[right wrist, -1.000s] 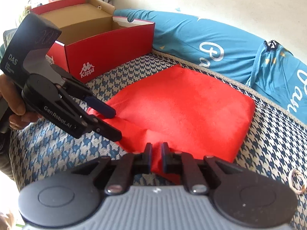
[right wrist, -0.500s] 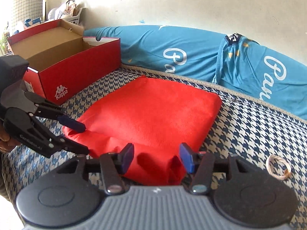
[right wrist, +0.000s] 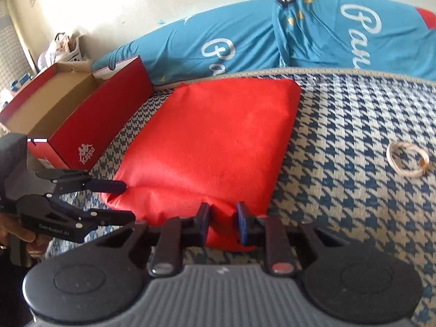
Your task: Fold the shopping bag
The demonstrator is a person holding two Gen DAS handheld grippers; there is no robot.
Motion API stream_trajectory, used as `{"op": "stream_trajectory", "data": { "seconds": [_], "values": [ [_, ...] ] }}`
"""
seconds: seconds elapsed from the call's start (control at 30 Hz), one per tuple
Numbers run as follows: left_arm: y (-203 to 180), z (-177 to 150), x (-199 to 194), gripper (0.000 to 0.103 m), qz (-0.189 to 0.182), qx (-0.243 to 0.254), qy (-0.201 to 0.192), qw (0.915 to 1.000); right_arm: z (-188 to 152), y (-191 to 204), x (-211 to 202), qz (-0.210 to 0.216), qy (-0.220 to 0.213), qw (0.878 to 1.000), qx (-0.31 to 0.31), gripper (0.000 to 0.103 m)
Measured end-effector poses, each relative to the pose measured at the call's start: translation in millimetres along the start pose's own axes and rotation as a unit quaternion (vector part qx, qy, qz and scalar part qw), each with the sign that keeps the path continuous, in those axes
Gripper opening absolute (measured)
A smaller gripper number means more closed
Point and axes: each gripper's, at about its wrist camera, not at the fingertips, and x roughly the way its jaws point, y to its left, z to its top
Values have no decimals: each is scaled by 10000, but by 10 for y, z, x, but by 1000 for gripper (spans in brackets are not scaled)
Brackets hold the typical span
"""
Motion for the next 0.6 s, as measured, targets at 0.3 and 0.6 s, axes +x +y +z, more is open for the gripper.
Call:
{"op": "stream_trajectory", "data": {
  "seconds": [0.3,0.6],
  "values": [
    [0,73,22,70,60,-492,-28,9988,-41,-9,44,-241,219,9977,602,18],
    [-119,95,96,71,463,-602,-71,9971,-65,114,105,-660,282,9972,207,19]
  ]
}}
